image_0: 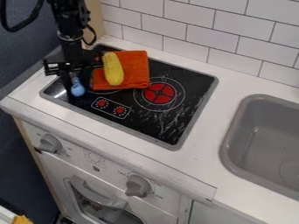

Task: Move the blue spoon to the upper right side of the stove

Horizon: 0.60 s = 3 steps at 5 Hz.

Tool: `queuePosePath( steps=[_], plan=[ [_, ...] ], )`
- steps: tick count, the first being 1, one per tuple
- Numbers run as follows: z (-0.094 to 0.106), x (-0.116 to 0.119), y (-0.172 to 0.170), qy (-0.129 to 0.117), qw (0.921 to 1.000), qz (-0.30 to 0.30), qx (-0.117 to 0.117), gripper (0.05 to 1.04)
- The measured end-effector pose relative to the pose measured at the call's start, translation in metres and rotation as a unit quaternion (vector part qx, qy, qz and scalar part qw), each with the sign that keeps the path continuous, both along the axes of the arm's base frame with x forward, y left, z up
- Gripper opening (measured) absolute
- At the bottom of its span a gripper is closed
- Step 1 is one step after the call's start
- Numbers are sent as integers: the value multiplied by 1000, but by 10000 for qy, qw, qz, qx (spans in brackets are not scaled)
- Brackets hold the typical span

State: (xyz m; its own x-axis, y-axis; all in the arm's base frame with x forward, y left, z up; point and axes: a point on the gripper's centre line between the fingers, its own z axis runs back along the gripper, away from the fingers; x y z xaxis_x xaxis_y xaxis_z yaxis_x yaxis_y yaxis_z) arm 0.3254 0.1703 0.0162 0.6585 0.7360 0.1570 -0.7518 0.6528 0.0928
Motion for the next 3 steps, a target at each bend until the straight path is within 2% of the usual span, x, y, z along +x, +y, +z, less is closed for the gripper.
queuePosePath(
  steps=[1, 2, 3],
  plan=[
    [0, -1, 2, -1, 10000, 38, 0, 316],
    [12, -5, 10, -114, 9998, 187, 34, 316],
    [34, -6, 9, -354, 9991, 215, 90, 316]
  ],
)
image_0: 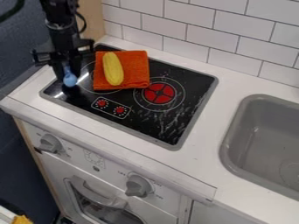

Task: Move the blue spoon to the upper right side of the stove

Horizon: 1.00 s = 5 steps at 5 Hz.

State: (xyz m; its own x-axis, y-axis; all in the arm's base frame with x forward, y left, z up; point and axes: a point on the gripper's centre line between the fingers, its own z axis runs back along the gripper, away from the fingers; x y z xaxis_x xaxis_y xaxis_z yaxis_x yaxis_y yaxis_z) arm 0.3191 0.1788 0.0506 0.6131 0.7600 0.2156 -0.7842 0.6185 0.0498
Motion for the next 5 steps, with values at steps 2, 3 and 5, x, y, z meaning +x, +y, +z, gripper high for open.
queuePosePath(
  steps=[2, 3, 5],
  plan=[
    [42, 6, -47, -397, 9986, -352, -64, 316],
    [53, 18, -95, -470, 9940, -972, -157, 316],
    [33, 43, -167, -410, 9797, -1957, -161, 317]
  ],
)
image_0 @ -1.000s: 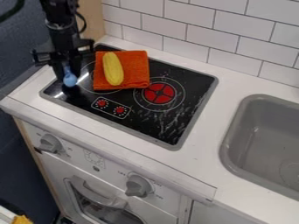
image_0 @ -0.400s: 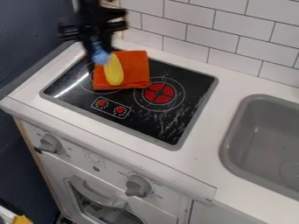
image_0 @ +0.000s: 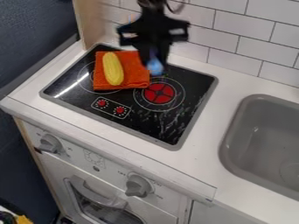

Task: Move the blue spoon to the upper right side of the stove

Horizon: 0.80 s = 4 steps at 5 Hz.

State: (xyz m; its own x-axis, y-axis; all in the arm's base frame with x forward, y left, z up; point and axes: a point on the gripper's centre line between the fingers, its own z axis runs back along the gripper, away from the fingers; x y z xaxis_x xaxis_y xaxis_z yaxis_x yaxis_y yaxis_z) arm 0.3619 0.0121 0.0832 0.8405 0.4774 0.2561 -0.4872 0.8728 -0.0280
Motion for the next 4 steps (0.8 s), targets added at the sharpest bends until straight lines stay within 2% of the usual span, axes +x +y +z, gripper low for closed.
queuePosePath(
  steps=[2, 3, 4],
  plan=[
    [-47, 31, -39, 299, 9977, -598, 89, 316],
    [-60, 39, -47, 426, 9962, -751, 127, 316],
    [-64, 42, -46, 471, 9958, -763, 154, 360]
  ],
)
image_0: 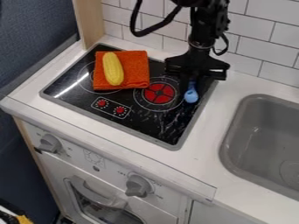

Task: Move the blue spoon to the upper right side of the stove

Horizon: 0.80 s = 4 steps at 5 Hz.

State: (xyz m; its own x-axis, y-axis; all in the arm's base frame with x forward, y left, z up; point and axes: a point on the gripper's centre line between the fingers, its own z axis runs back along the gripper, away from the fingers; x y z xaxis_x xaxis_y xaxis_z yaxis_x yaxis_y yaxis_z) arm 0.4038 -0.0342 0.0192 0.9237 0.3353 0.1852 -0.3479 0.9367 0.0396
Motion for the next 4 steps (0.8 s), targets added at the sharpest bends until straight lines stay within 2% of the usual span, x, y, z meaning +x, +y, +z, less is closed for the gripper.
queuePosePath(
  steps=[1, 2, 3, 4],
  plan=[
    [0, 2, 1, 101, 9999, -14, 58, 659],
    [-1, 0, 0, 172, 9999, -18, -8, 948],
    [3, 0, 3, 216, 9996, 95, -131, 1007],
    [35, 6, 7, -157, 9995, 144, -216, 1001]
  ],
)
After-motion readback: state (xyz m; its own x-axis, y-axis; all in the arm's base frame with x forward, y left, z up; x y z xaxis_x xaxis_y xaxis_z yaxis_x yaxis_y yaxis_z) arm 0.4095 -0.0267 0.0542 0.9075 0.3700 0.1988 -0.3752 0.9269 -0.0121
